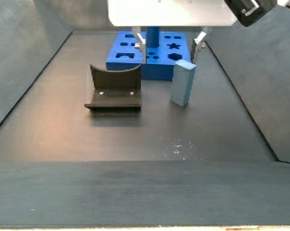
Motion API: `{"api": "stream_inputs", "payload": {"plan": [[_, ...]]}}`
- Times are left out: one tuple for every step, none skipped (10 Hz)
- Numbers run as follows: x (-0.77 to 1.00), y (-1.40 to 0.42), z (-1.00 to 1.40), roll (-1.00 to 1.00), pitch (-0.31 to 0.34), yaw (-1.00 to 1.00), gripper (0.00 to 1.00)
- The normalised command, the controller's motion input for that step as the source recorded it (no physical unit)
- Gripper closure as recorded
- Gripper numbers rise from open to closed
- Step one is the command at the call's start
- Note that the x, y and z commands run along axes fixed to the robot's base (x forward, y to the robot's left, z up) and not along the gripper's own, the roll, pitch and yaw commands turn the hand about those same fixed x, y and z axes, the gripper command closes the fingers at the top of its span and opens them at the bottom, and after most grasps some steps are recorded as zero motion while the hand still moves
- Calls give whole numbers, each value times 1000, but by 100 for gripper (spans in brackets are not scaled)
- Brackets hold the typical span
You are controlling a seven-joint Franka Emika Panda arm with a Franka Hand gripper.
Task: Pick up the rectangle object. Move to above the board. Insert the rectangle object.
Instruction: Pick up the rectangle object.
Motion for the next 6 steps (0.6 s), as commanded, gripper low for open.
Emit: {"api": "stream_inputs", "payload": {"plan": [[-14,0,0,0,-9,0,0],[0,0,0,0,0,6,0],[-20,0,0,0,0,0,0],[0,-3,-17,0,0,0,0],[0,0,0,-20,0,0,0],[-314,0,0,-131,-66,66,0]]}}
